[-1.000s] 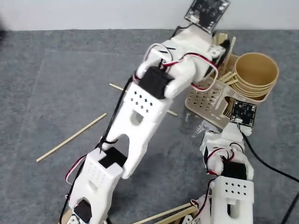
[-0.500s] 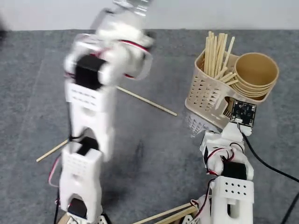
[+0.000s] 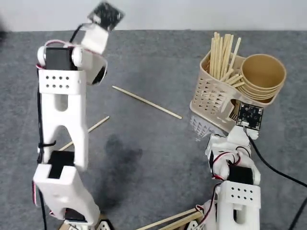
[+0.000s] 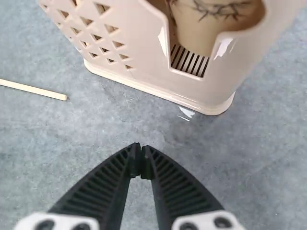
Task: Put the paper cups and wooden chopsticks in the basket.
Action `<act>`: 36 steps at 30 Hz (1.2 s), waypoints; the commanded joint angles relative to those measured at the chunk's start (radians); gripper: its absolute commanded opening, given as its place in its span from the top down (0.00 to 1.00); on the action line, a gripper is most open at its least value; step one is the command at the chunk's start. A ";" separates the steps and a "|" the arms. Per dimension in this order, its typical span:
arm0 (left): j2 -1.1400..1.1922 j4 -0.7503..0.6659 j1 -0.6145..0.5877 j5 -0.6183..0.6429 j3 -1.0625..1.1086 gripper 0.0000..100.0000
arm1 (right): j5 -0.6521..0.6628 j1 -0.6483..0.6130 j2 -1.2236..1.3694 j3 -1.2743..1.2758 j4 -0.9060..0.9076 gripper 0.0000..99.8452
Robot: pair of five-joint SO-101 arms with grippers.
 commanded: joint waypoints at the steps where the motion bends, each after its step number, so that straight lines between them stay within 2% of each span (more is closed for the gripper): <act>1: -0.048 0.017 -0.040 -0.135 0.143 0.90 | -0.003 0.004 -0.019 -0.008 -0.013 0.99; 4: 0.014 0.017 -0.072 -0.219 0.236 0.85 | -0.003 0.004 -0.019 -0.008 -0.013 0.99; 12: 0.244 0.015 -0.098 -0.379 0.257 0.85 | -0.002 0.004 -0.019 -0.008 -0.013 0.99; 17: 0.358 -0.098 -0.103 -0.382 0.257 0.85 | -0.002 0.004 -0.019 -0.006 -0.013 0.99; 22: 0.443 -0.126 -0.098 -0.384 0.242 0.85 | -0.002 0.004 -0.028 0.012 -0.022 0.99; 27: 0.529 -0.057 -0.098 -0.381 0.127 0.86 | -0.002 0.004 -0.028 0.012 -0.022 0.99; 31: 0.620 0.021 -0.094 -0.381 0.025 0.91 | -0.002 0.004 -0.028 0.012 -0.022 0.99; 36: 0.641 0.021 -0.086 -0.379 0.008 0.99 | -0.002 0.004 -0.028 0.012 -0.022 0.99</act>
